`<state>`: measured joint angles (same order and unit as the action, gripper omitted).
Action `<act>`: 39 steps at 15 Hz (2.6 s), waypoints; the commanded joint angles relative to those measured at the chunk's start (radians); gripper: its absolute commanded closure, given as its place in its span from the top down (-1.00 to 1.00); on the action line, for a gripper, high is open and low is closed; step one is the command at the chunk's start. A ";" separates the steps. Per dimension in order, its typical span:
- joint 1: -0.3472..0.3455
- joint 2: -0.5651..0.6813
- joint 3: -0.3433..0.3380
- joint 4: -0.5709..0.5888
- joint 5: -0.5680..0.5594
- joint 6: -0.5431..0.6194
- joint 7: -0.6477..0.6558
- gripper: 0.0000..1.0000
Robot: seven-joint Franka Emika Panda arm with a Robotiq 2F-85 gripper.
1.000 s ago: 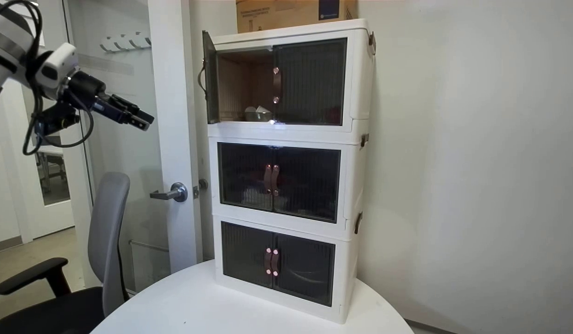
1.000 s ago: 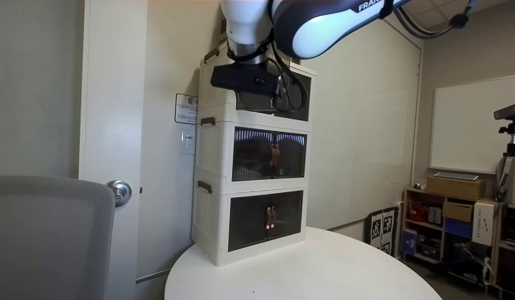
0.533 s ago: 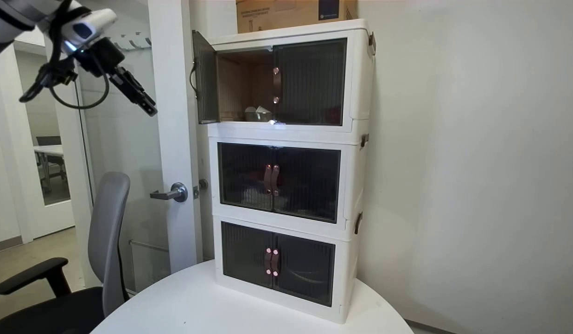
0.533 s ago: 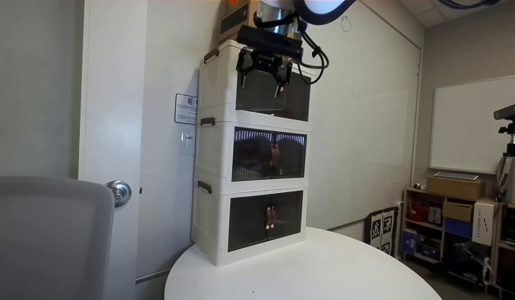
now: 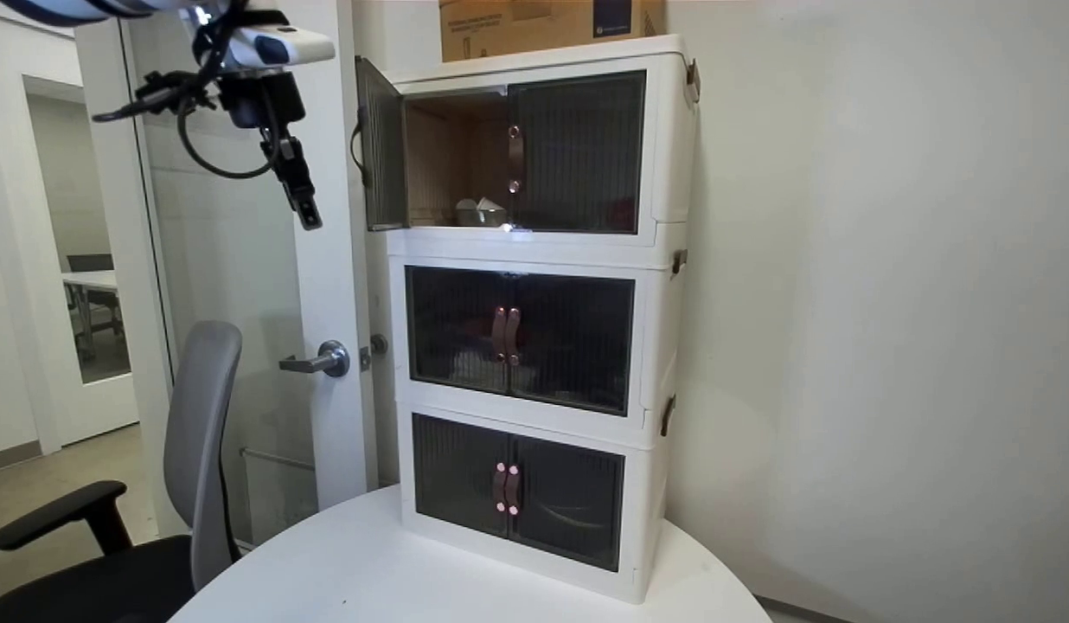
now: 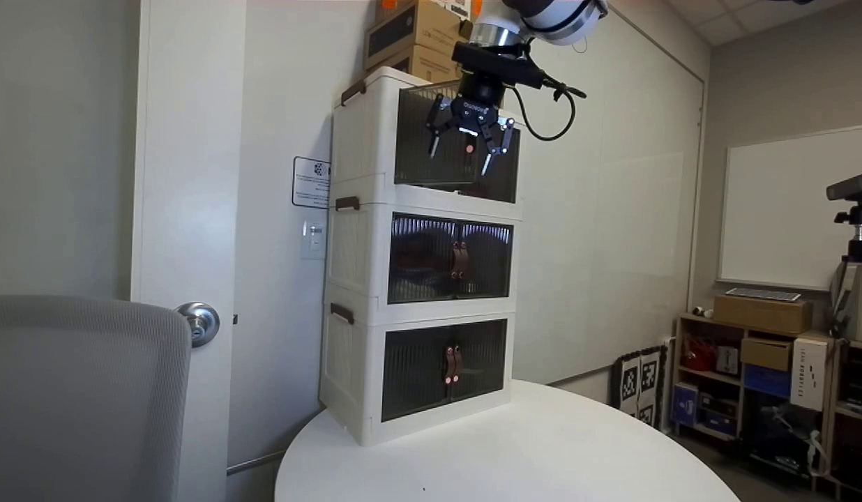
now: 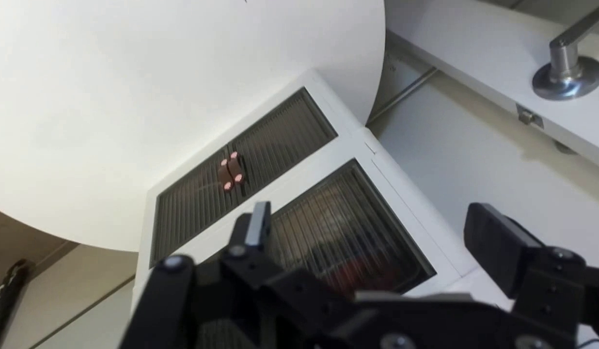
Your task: Open the doors of the top shelf
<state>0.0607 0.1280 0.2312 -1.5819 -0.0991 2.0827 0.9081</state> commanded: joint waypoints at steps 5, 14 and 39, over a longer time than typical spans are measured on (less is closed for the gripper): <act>0.058 0.085 -0.067 0.267 0.139 -0.574 -0.201 1.00; -0.028 -0.087 -0.108 0.205 0.055 -0.446 -0.534 1.00; -0.176 0.097 -0.265 0.363 0.372 -0.308 -0.576 1.00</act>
<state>-0.1155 0.2246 -0.0340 -1.2187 0.2727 1.7751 0.3322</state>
